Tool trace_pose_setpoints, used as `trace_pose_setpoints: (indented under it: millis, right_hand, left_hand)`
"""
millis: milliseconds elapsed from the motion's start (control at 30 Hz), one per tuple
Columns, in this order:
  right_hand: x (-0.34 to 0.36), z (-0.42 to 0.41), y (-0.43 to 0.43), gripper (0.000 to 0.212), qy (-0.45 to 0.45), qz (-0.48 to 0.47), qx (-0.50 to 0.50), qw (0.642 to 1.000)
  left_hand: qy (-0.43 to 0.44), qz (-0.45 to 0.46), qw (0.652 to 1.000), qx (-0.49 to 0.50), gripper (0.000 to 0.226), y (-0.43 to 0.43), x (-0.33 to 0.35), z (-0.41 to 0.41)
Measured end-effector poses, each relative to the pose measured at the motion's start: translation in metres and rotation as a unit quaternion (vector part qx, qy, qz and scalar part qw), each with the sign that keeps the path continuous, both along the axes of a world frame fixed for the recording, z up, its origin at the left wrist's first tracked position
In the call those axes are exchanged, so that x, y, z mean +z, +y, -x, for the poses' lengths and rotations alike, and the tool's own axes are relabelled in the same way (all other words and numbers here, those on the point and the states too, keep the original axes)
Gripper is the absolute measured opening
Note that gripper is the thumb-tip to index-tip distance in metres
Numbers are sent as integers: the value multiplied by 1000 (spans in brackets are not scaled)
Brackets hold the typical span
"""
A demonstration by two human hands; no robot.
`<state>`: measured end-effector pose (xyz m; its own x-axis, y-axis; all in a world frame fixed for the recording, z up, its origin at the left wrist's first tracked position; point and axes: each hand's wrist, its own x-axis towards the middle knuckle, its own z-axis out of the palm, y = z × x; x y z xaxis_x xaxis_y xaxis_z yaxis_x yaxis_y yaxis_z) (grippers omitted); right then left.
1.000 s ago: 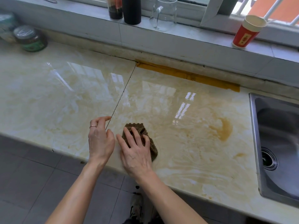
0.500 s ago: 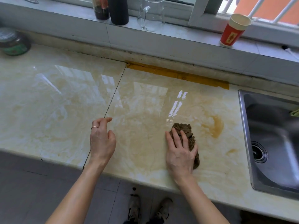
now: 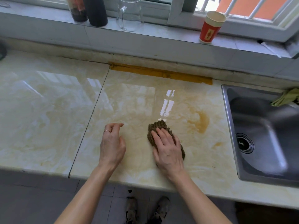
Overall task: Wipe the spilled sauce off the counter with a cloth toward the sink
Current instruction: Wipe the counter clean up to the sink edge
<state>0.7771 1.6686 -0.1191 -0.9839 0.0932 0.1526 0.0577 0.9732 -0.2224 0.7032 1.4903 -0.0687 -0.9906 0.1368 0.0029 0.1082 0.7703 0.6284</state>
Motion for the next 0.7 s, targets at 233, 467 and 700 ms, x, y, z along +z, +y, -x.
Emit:
trace_pose_setpoints:
  millis: [233,467,700]
  right_hand:
    - [2,-20,22,56,1,5,-9,1000]
    - [7,8,81,54,-58,15,-106,993]
    - [4,14,60,54,-45,20,-15,999]
  left_hand:
    - [-36,8,995,-95,56,30,-4,-5]
    - [-68,61,983,-159,78,52,-1,2]
    - [-82,122,971,-188,87,76,3,17]
